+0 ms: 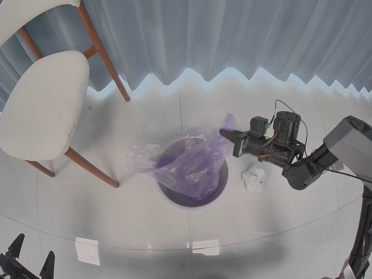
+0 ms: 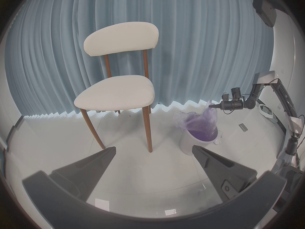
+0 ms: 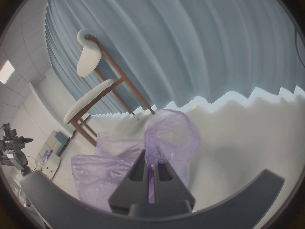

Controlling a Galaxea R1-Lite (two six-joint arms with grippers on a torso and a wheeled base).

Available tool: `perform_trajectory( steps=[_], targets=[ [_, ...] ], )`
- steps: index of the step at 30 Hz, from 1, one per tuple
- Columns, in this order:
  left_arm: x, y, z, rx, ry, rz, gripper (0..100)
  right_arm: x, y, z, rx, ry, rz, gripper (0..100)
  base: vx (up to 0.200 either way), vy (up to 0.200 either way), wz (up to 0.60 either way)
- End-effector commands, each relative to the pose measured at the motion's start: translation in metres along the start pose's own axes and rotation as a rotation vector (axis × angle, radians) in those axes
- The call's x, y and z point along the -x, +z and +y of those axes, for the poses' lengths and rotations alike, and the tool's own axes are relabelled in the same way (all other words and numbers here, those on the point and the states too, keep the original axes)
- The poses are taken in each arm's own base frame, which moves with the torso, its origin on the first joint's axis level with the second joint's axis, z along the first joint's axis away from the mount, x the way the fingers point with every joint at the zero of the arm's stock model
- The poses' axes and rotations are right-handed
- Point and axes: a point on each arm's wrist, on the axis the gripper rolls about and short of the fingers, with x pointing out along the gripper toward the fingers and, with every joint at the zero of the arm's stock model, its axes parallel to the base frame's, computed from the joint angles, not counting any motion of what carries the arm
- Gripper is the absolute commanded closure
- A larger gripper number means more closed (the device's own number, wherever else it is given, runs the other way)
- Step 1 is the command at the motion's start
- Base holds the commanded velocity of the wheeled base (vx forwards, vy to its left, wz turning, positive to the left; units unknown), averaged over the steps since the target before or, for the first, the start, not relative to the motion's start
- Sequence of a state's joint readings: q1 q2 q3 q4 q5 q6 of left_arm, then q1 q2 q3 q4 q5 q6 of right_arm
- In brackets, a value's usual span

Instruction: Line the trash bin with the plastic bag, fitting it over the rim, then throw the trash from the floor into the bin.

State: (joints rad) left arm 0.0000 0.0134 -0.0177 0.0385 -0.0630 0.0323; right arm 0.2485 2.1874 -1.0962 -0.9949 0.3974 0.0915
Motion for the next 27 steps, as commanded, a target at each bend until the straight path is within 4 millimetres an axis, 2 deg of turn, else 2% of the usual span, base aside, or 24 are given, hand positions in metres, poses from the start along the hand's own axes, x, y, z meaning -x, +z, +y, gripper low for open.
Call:
perform_trajectory(
  steps=[1,5,7,12,17,27],
  targets=[
    [0.000,-0.005,0.000,0.000,0.000,0.004,0,0.019,0.021,-0.014,0.016,-0.050,-0.043,100,0.000,0.000,0.00],
    [0.000,-0.005,0.000,0.000,0.000,0.004,0,0.033,0.017,-0.019,0.001,-0.079,-0.022,100,0.000,0.000,0.00],
    [0.000,-0.005,0.000,0.000,0.000,0.004,0,0.050,0.010,-0.015,-0.017,-0.089,0.000,100,0.000,0.000,0.00],
    [0.000,-0.005,0.000,0.000,0.000,0.004,0,0.078,-0.033,-0.003,-0.046,-0.095,0.075,100,0.000,0.000,0.00],
    [0.000,-0.005,0.000,0.000,0.000,0.004,0,0.096,-0.052,0.004,-0.108,-0.099,0.086,100,0.000,0.000,0.00],
    [0.000,-0.005,0.000,0.000,0.000,0.004,0,0.098,-0.054,0.018,-0.104,-0.062,0.078,100,0.000,0.000,0.00]
  ],
)
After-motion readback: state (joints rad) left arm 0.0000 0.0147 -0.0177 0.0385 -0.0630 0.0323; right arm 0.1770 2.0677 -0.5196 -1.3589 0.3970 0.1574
